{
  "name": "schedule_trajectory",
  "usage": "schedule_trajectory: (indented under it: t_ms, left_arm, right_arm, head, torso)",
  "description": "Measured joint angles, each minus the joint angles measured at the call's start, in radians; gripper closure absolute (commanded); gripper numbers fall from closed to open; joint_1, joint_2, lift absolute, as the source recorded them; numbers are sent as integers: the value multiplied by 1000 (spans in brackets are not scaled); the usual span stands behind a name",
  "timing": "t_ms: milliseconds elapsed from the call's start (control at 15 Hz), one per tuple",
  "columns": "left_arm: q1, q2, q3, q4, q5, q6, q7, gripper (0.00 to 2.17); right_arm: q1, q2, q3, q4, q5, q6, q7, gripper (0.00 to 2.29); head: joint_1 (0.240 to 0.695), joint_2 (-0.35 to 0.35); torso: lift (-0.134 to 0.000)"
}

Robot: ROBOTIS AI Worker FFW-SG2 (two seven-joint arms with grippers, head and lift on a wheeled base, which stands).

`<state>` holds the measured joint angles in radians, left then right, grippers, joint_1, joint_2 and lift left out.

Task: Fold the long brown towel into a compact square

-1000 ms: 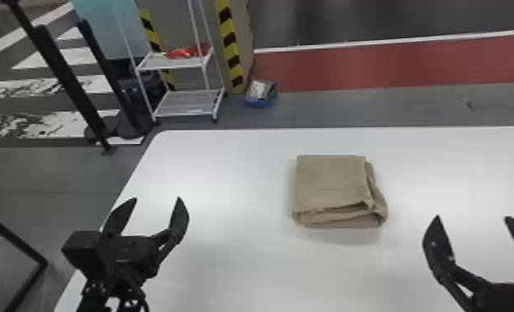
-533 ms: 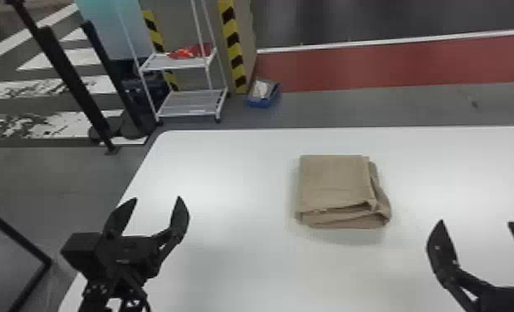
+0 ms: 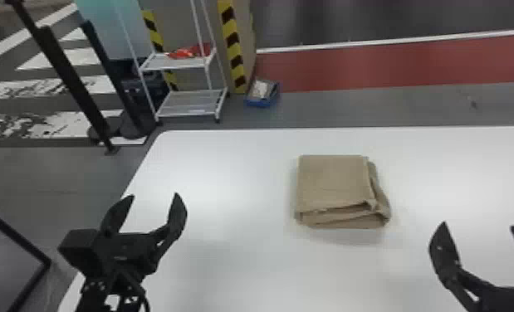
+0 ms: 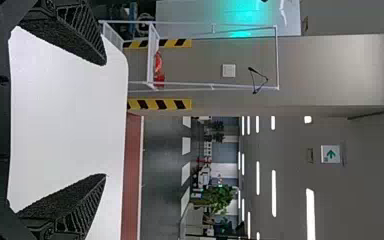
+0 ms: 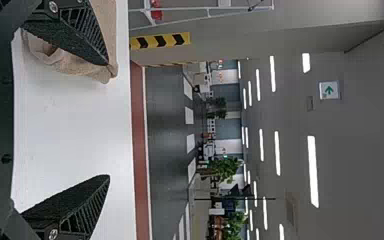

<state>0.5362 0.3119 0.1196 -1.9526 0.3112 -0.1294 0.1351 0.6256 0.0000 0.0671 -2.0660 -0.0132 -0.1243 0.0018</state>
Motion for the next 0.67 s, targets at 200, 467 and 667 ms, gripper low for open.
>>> schedule_trajectory:
  t_ms: [200,467,667]
  left_arm:
    - [-6,11,-1,10,1,2,2,80]
    - [-10,20,-8,13,3,3,15,80]
    - [-17,24,-11,21,11,4,16,80]
  right_arm:
    - [9,0,-1,-10,-1,6,-2,80]
    - [9,0,3,-10,-1,14,-5,80]
    - [6,0,5,-6,-1,16,-5,80]
  head:
    - [695,225]
    - [695,227]
    - [695,229]
  torso:
    - [-123]
    - [-123]
    - [-123]
